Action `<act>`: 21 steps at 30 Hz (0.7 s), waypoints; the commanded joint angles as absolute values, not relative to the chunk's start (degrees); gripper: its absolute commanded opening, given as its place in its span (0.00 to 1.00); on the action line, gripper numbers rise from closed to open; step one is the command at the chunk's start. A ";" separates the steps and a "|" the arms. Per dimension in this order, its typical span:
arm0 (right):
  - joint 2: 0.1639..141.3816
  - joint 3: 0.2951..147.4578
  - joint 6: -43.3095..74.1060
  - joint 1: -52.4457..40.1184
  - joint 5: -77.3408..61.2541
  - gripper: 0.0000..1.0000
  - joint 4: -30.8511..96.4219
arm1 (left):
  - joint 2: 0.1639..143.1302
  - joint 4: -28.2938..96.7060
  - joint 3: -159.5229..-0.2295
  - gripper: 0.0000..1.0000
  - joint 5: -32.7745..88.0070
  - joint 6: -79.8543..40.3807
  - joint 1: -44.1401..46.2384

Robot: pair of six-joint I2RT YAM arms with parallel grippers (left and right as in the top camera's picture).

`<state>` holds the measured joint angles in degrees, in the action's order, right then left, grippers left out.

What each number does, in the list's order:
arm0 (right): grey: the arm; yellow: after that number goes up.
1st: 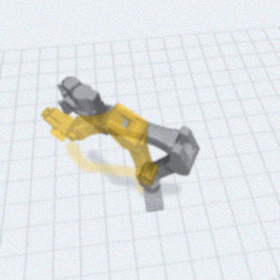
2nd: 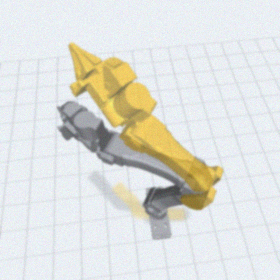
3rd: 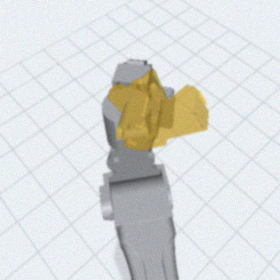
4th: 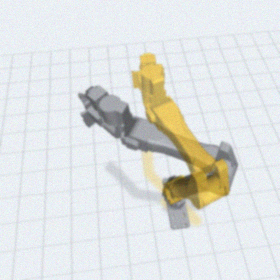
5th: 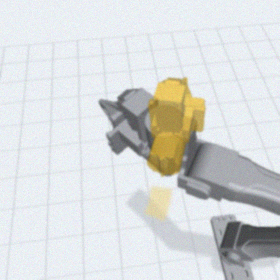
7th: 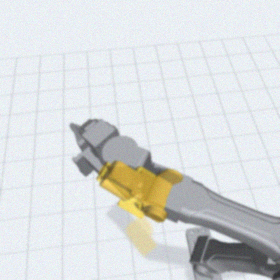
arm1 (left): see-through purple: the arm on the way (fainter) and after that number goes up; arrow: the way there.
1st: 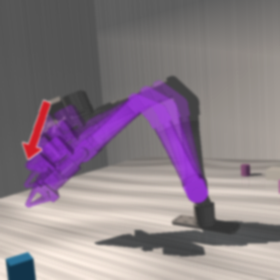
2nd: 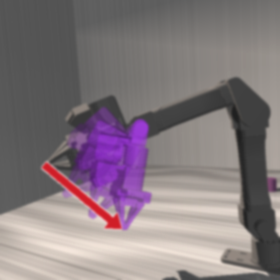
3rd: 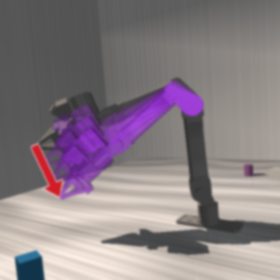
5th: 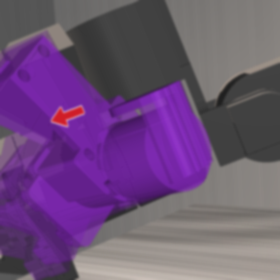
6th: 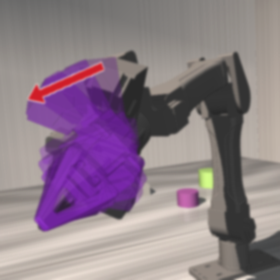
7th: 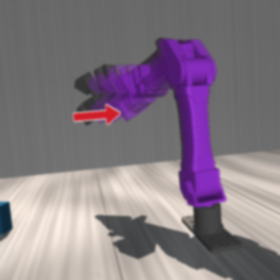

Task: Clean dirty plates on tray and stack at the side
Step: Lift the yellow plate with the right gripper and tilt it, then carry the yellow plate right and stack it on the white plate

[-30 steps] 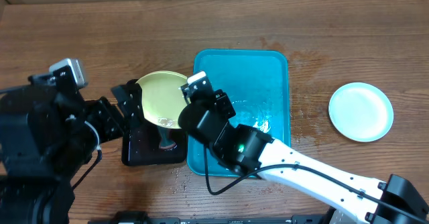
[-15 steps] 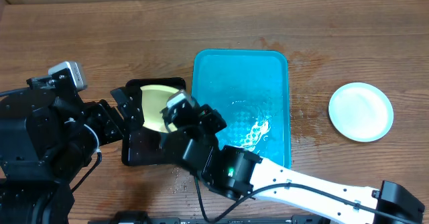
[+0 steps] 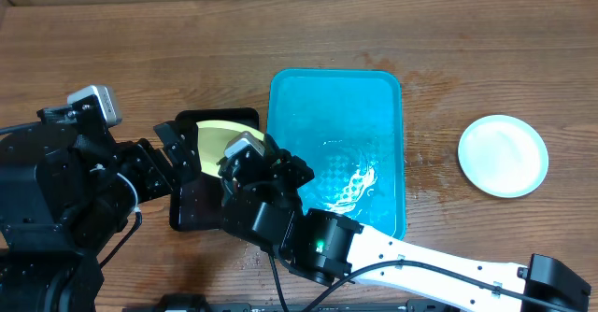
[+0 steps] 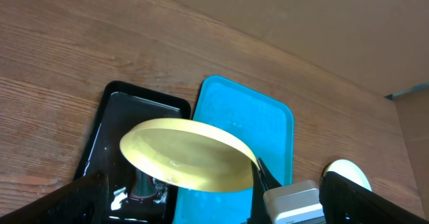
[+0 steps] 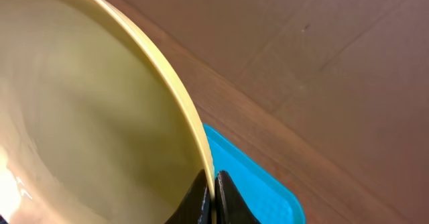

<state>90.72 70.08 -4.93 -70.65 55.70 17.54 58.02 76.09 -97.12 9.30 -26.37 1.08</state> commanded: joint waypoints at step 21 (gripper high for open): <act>89.54 72.42 23.27 -42.54 -4.64 0.04 24.10 | 58.61 75.83 -98.08 1.00 9.96 -25.69 0.75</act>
<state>90.72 70.17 16.43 -50.61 28.21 22.90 58.28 75.88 -97.14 9.30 -26.37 1.08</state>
